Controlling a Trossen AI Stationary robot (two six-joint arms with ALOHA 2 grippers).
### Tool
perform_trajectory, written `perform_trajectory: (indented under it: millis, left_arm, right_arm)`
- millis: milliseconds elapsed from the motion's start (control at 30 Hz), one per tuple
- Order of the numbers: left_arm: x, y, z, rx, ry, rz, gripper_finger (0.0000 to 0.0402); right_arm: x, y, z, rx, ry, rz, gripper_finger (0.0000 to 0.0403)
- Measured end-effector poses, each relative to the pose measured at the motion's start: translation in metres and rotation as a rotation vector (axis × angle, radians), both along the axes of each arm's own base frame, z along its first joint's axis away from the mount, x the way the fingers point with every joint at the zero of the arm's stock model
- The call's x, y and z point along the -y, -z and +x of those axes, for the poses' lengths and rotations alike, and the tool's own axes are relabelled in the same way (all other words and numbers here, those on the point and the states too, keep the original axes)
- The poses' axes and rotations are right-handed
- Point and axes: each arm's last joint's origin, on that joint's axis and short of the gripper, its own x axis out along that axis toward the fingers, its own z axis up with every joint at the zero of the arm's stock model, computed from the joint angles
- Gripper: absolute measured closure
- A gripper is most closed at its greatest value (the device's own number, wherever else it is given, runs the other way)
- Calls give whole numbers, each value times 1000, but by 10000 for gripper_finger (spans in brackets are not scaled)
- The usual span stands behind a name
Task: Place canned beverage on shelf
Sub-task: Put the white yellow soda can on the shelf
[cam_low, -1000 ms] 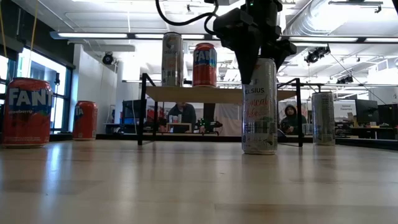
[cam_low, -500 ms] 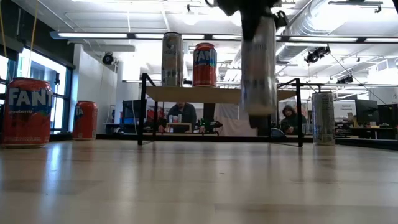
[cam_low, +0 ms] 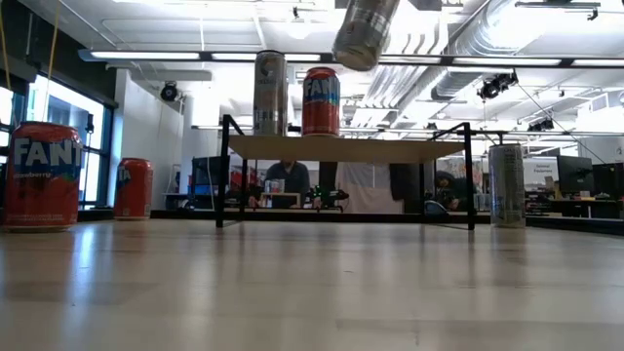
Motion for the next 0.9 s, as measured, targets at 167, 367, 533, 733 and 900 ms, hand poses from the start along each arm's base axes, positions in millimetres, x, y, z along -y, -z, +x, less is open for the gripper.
perform_trajectory:
  millis: [167,367,533,733,900]
  left_arm:
    - [0,0,0,1,0,0,73]
    - [0,0,0,1,0,0,73]
    - [0,0,0,1,0,0,73]
    - [0,0,0,0,-1,-3,73]
    - [0,-1,0,1,-8,-44,73]
  right_arm:
    - [12,-19,-17,66,-69,-69,158]
    - [17,-36,-40,123,-120,-106,158]
    - [20,-53,-67,183,-111,-207,158]
    - [30,-71,-98,218,-1,-434,158]
    - [57,-72,-94,227,168,-459,158]
